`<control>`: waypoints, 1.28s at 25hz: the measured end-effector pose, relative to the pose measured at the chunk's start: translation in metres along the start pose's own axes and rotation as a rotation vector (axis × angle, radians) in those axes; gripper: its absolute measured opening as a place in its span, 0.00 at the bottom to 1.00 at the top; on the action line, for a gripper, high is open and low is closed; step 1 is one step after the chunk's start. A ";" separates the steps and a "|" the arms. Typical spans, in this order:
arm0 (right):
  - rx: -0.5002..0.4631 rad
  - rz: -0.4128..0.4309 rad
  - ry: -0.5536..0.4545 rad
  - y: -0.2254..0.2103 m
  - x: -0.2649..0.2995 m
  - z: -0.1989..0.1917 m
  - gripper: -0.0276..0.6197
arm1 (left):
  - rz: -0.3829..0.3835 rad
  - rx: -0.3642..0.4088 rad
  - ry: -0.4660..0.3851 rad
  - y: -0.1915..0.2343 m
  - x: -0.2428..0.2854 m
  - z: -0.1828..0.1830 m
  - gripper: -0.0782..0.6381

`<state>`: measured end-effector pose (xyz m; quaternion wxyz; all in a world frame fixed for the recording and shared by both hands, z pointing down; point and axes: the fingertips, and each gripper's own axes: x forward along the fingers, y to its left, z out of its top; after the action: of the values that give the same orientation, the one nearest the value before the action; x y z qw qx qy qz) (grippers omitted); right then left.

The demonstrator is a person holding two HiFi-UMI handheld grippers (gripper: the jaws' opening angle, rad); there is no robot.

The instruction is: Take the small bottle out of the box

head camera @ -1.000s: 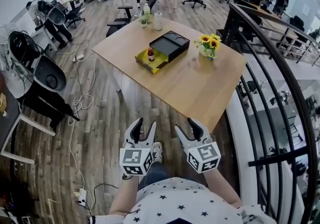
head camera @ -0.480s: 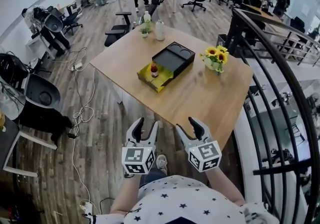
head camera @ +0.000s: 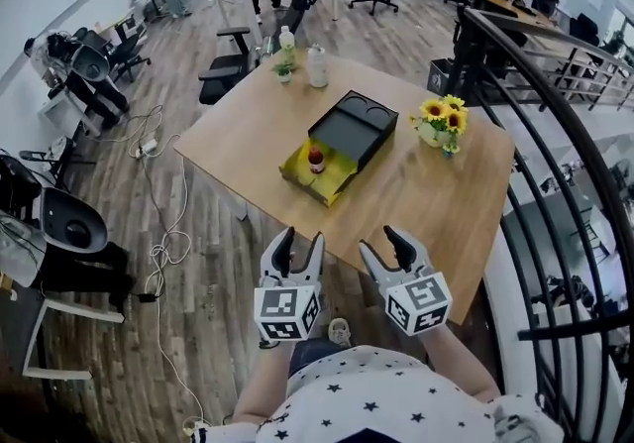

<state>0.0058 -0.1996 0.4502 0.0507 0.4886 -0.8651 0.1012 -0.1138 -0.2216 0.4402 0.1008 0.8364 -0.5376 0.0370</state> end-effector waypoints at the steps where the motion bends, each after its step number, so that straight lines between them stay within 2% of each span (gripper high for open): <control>1: -0.002 -0.004 0.000 -0.002 0.007 0.001 0.36 | -0.004 0.002 0.002 0.004 0.007 0.000 0.38; 11: 0.000 -0.015 0.009 -0.018 0.067 0.008 0.36 | -0.028 0.000 0.055 0.049 0.076 -0.008 0.39; 19: 0.033 -0.041 0.035 -0.041 0.094 0.003 0.36 | -0.043 0.024 0.112 0.064 0.136 -0.029 0.40; 32: 0.080 -0.032 0.091 -0.092 0.143 -0.012 0.36 | 0.006 0.014 0.206 0.089 0.240 -0.060 0.40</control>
<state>0.0101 -0.3627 0.4999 0.0720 0.4989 -0.8493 0.1568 -0.0914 -0.4586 0.5513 0.1495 0.8272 -0.5265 0.1271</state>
